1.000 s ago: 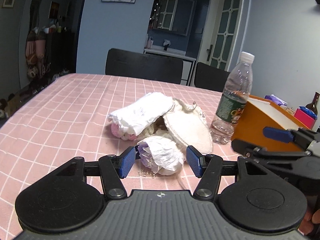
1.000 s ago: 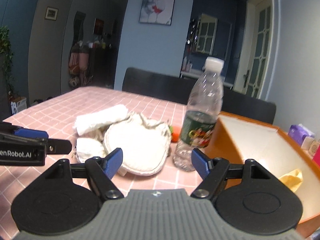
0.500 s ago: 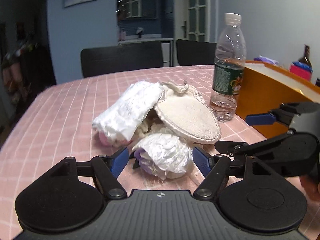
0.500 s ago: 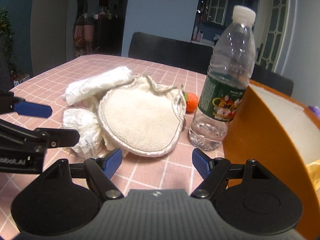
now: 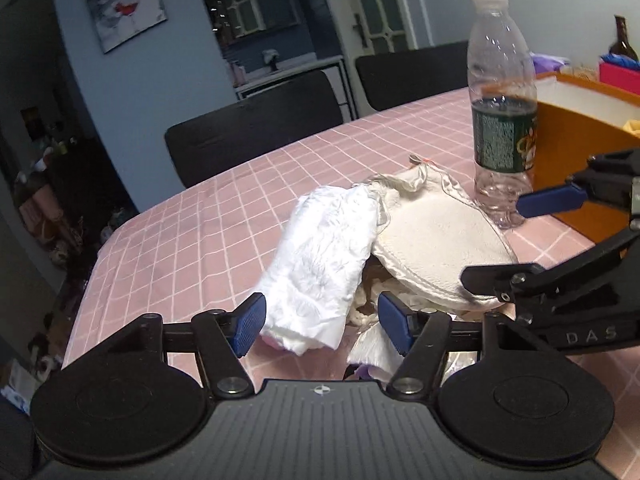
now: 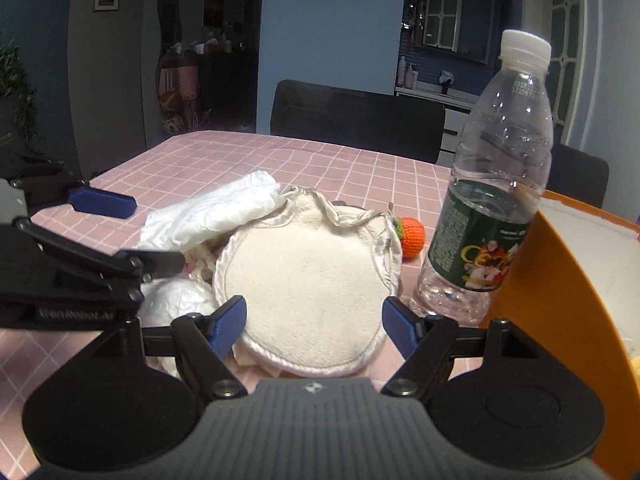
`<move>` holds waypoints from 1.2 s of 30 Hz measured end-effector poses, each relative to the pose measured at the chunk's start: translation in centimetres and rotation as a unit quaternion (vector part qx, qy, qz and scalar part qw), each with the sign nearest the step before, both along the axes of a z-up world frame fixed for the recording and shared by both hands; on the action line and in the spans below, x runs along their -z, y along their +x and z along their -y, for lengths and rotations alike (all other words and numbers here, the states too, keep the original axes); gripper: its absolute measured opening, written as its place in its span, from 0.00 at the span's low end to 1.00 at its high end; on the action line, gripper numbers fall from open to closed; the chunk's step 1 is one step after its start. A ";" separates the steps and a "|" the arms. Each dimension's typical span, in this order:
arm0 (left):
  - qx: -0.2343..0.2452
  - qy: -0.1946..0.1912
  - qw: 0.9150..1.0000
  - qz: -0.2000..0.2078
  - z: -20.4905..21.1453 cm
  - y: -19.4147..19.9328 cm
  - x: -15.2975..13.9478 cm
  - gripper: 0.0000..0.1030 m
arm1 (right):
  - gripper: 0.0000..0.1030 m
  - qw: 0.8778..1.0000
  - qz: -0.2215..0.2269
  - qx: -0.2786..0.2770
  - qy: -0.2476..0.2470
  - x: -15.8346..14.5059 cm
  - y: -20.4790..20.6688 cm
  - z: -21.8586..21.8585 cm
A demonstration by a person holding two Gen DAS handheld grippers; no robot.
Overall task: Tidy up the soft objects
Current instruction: 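Grasp the foil bundle with the left tool while the right tool grasps the white round pad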
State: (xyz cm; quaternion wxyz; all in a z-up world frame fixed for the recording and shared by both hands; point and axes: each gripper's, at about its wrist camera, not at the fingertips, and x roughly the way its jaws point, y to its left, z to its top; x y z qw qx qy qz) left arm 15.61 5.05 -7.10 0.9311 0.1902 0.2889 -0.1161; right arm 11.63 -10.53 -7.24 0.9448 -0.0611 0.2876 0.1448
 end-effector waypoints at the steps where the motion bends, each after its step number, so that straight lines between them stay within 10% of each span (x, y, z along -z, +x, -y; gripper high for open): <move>1: -0.001 0.007 1.000 0.001 0.1 0.4 0.1 0.71 | 0.73 1.000 -0.002 0.002 0.008 0.0 0.3 0.0; 8: 0.019 0.049 0.999 0.002 0.9 3.0 2.0 0.68 | 0.93 0.996 -0.039 0.021 0.080 0.0 3.5 1.0; 13: -0.007 0.006 1.000 0.027 0.0 2.1 0.8 0.13 | 0.97 0.990 -0.069 0.024 0.118 0.5 4.8 1.1; 22: -0.064 -0.102 0.992 0.034 -3.4 0.7 -2.3 0.10 | 0.97 0.983 -0.108 0.027 0.143 1.3 6.8 -0.1; 36: -0.068 -0.121 0.990 0.029 -2.9 -0.7 -2.1 0.10 | 0.33 0.968 -0.121 0.052 0.215 -0.6 6.2 3.1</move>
